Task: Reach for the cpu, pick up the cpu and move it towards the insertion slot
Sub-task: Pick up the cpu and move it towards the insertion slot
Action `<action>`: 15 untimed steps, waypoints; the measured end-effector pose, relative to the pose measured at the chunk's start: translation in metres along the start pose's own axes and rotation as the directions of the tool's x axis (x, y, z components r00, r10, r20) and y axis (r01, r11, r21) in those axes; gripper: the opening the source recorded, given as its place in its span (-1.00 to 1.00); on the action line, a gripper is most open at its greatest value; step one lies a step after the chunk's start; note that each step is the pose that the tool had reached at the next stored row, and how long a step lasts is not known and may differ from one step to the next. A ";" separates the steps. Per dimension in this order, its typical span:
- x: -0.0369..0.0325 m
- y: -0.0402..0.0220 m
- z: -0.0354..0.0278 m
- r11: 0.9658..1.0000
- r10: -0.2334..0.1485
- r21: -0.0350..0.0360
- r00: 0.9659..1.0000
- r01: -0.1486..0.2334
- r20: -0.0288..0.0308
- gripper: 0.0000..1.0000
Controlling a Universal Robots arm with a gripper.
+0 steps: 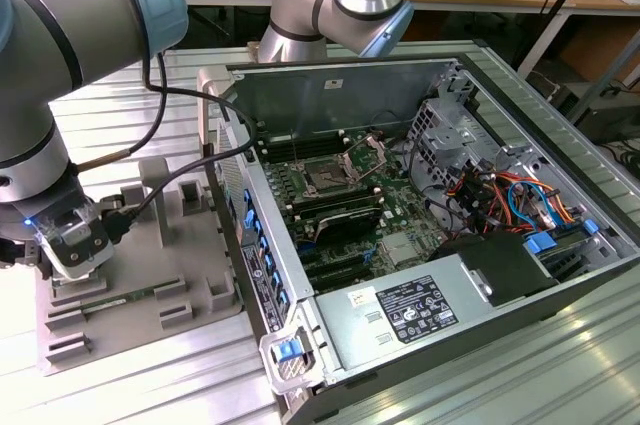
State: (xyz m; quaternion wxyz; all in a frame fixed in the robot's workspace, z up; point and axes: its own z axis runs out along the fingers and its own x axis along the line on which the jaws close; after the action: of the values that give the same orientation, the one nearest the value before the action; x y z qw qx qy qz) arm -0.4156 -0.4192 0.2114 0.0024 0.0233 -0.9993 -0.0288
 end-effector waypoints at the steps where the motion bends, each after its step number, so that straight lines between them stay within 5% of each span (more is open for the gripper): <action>1: 0.0000 0.0000 -0.0002 1.000 0.000 0.000 1.000 0.000 0.000 0.09; 15: 0.0000 0.0003 -0.0056 1.000 0.000 0.000 1.000 0.000 0.000 0.09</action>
State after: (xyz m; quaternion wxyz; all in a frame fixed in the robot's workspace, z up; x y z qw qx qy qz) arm -0.4156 -0.4192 0.2170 0.0024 0.0233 -0.9993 -0.0288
